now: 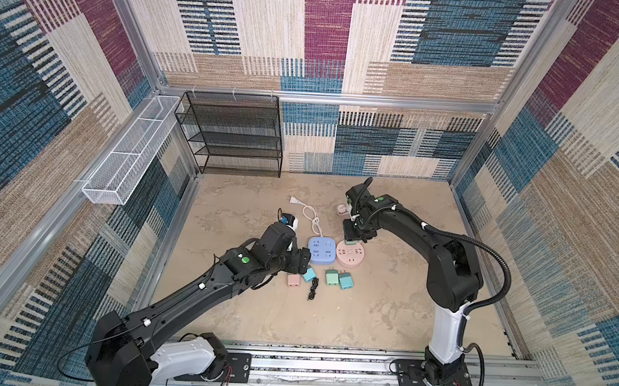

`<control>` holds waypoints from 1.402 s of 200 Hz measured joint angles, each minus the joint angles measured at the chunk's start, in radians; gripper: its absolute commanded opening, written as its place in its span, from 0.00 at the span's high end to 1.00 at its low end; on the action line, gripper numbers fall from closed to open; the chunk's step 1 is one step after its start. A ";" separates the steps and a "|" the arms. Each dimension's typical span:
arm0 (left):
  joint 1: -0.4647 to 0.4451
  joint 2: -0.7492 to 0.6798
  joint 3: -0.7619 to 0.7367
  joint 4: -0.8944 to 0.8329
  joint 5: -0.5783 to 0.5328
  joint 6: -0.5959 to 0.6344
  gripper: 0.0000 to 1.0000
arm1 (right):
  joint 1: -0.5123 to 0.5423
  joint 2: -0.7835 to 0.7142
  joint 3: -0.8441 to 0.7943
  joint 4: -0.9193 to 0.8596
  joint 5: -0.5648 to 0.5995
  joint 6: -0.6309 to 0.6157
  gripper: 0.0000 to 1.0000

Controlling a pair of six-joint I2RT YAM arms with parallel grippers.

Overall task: Insert the plug
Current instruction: 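Lower the green adapter's prongs onto the pink strip's socket with the right gripper, then press the green adapter down into the pink round strip with the right gripper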

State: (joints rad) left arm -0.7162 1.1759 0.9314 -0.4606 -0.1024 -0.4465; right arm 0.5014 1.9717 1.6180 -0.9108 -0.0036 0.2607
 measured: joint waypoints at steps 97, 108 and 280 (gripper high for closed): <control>0.000 -0.004 -0.008 0.003 0.000 -0.003 0.12 | -0.002 0.014 0.006 0.003 0.008 0.000 1.00; 0.000 -0.004 -0.010 0.003 0.000 -0.003 0.12 | -0.002 0.018 0.011 -0.001 0.009 0.000 1.00; 0.000 0.007 -0.019 0.010 -0.005 -0.003 0.13 | 0.001 0.066 0.051 -0.020 0.024 -0.004 1.00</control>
State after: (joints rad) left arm -0.7162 1.1831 0.9123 -0.4511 -0.1078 -0.4496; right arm 0.5026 2.0380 1.6688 -0.9310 0.0200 0.2565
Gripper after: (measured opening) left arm 0.873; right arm 0.421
